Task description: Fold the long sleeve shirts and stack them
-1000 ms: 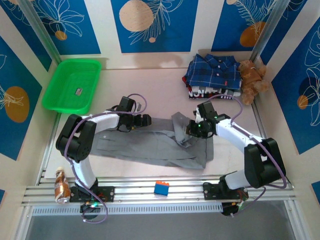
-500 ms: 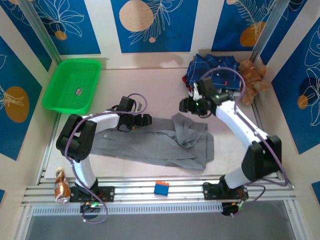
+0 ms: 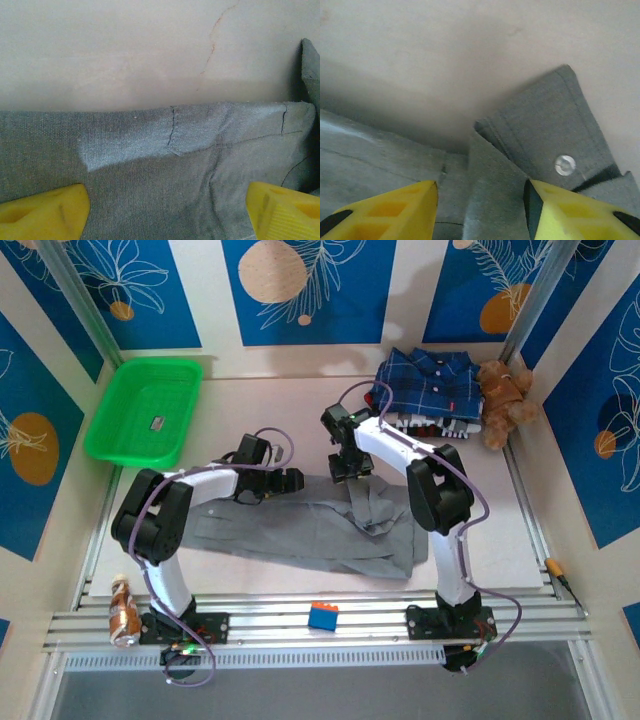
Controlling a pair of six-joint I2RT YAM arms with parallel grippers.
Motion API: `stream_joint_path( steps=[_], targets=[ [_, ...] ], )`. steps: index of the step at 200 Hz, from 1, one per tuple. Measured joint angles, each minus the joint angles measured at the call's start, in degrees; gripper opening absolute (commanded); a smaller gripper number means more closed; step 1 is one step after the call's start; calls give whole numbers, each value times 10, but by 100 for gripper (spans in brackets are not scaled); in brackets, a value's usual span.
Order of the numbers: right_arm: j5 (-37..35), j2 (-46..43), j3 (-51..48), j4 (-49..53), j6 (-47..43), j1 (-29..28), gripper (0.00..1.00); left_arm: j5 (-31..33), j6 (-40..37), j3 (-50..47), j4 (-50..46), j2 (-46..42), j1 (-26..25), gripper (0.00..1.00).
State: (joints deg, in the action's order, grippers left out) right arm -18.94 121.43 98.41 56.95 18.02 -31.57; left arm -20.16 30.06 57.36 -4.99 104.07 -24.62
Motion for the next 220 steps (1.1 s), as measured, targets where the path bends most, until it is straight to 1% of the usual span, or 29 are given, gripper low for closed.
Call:
stream_joint_path(
  steps=[22, 52, 67, 87, 101, 131, 151, 171, 200, 220],
  targets=[
    [-23, 0, 8, 19, 0, -3, 42, 0, 0, -1, 2, 0, 0, 85],
    [-42, 3, 9, 30, -2, -7, 30, 0, 0, -1, 2, 0, 0, 85],
    [-46, 7, 9, 30, -2, -7, 22, 0, 0, -1, 1, 0, 0, 85],
    [-49, 13, 9, 31, -1, -7, 5, 0, 0, 0, 1, 0, 0, 85],
    [-51, 16, 10, 31, 3, -7, 0, 0, 0, 0, 1, 0, 0, 85],
    [-53, 10, 15, 24, 8, -6, 0, 0, 0, -1, 1, 0, 0, 85],
    [-38, -19, 14, 0, 19, 1, 0, 0, 1, -2, 3, 0, 2, 85],
    [2, -83, -4, -53, 31, 23, 0, 0, 1, -4, 6, 0, 3, 85],
    [74, -202, -50, -150, 60, 73, 0, 0, 2, -7, 12, -1, 4, 85],
    [111, -249, -84, -208, 82, 97, 0, 0, 6, -9, 14, -2, 4, 85]
  ],
)
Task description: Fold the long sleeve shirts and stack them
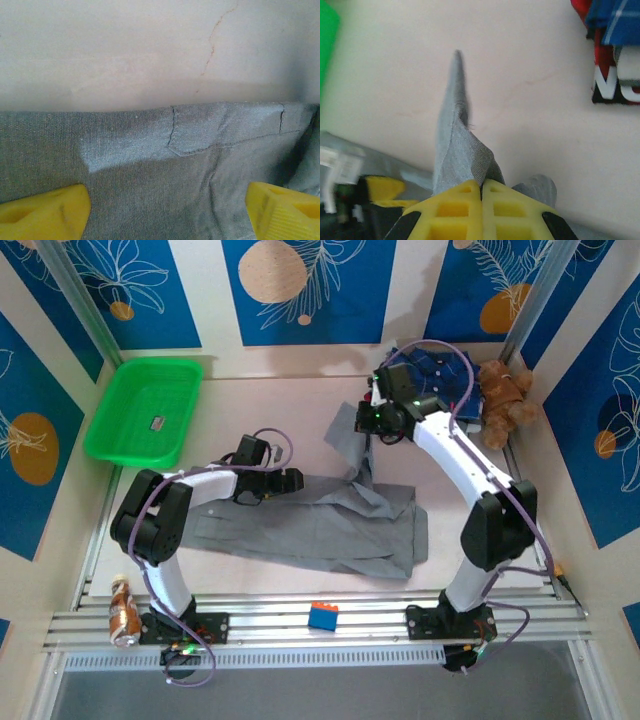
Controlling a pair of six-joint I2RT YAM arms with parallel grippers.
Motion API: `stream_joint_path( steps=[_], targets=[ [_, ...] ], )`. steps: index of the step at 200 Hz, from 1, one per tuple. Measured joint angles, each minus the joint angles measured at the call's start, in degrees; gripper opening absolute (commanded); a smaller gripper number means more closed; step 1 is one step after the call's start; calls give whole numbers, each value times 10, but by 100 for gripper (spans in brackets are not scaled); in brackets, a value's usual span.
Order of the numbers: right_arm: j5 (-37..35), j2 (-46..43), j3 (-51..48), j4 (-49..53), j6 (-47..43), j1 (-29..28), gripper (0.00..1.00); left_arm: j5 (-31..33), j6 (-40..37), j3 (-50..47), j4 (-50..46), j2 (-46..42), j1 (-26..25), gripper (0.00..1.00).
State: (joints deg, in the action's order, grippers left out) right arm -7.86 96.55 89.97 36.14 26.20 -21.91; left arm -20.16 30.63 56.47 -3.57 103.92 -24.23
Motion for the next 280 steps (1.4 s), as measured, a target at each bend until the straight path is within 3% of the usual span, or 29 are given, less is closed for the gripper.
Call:
stream_joint_path(
  steps=[71, 114, 171, 198, 207, 221, 236, 255, 280],
  targets=[
    [103, -51, -169, -149, 82, 38, 0, 0, 9, -7, 12, -2, 2, 85],
    [131, -79, -170, -214, 131, 59, 0, 0, 10, -7, 13, -1, 2, 85],
    [235, -56, -147, -257, 170, 86, 2, 0, 10, -7, 13, -1, 2, 85],
    [258, 11, -66, -205, 158, 87, 16, 0, 10, -11, 18, -1, 2, 85],
    [251, 43, -19, -170, 145, 81, 20, 0, 10, -11, 19, -1, 3, 85],
    [221, 90, 45, -123, 124, 63, 39, -1, 10, -11, 19, -1, 3, 85],
    [165, 117, 78, -78, 111, 40, 50, -3, 10, -11, 19, 0, 4, 85],
    [83, 142, 112, -2, 99, 16, 57, -4, 10, -11, 19, 1, 4, 85],
    [-1, 146, 128, 70, 64, -13, 59, -4, 10, -11, 18, 0, 5, 85]
  ],
)
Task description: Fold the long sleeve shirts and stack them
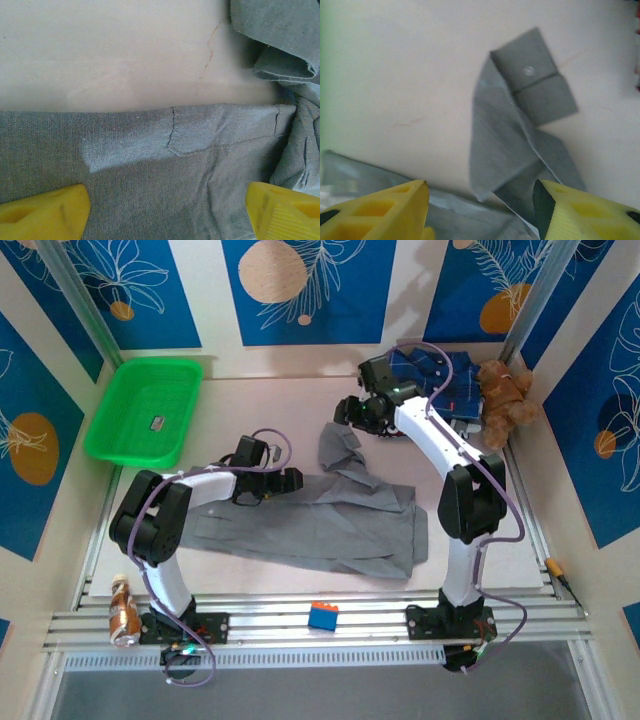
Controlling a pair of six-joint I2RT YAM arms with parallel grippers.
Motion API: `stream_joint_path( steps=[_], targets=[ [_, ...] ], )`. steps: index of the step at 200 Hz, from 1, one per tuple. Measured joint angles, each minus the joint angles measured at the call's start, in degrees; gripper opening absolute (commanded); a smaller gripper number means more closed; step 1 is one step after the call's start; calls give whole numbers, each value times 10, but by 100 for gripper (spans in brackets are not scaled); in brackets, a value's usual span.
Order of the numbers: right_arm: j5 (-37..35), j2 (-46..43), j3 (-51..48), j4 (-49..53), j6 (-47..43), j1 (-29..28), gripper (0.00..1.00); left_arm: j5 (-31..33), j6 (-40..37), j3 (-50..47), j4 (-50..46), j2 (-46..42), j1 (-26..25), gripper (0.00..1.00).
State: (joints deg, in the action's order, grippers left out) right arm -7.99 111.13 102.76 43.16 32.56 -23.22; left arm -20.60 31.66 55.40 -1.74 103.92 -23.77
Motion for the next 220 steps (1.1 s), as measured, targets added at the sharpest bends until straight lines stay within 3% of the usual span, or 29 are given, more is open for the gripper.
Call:
stream_joint_path(
  steps=[63, 117, 145, 164, 194, 220],
  targets=[
    [-65, 18, 3, 86, -59, -126, 55, -4, 0, 7, -2, 5, 0, 85],
    [-114, 176, 84, 110, -61, -133, 52, -5, 0, 7, 0, 4, 0, 85],
    [-148, 212, 98, 124, -65, -133, 47, -5, 0, 0, 7, 4, 0, 85],
    [-174, 215, 105, 132, -70, -133, 37, -5, 0, -3, 10, 4, 0, 85],
    [-218, 215, 120, 125, -70, -130, 12, -5, 0, -7, 14, 4, 0, 85],
    [-243, 215, 120, 113, -80, -125, 2, -5, 0, -10, 17, 4, 0, 85]
  ],
)
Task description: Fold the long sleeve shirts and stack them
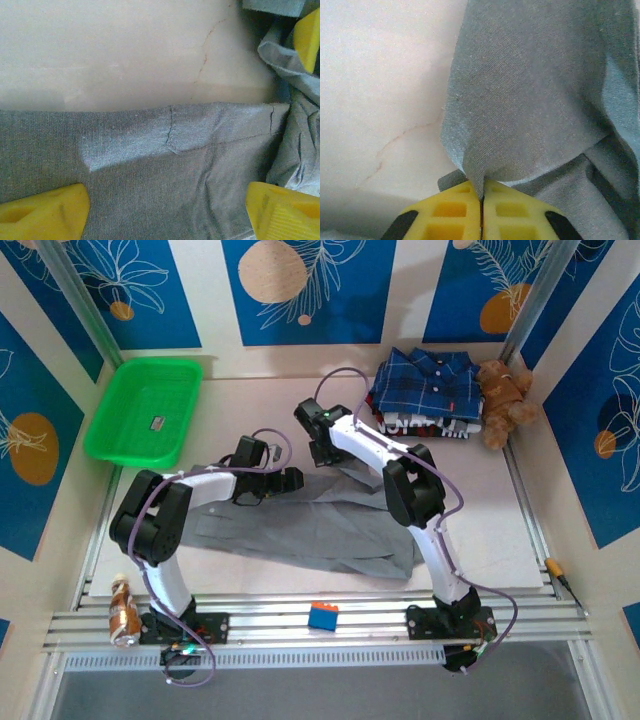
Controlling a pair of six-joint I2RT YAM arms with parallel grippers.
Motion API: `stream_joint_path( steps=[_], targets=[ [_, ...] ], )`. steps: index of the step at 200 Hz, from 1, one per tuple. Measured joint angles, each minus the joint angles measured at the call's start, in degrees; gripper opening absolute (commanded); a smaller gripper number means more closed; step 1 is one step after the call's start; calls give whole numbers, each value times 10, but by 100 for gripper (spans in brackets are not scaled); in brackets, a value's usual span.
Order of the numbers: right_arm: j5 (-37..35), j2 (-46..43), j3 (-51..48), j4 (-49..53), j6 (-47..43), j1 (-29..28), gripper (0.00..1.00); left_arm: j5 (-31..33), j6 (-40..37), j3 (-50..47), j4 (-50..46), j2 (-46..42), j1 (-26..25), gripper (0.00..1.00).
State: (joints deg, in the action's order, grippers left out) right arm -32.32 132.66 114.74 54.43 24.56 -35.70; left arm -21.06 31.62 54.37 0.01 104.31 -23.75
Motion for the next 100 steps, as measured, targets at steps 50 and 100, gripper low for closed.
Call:
stream_joint_path(
  steps=[50, 100],
  targets=[
    [-3, -47, -54, -56, -23, 11, 0, 0, 0, -11, 15, -3, 0, 85],
    [109, -219, -147, -138, -52, 32, 0, 0, 0, -15, 22, -4, 0, 84]
  ],
)
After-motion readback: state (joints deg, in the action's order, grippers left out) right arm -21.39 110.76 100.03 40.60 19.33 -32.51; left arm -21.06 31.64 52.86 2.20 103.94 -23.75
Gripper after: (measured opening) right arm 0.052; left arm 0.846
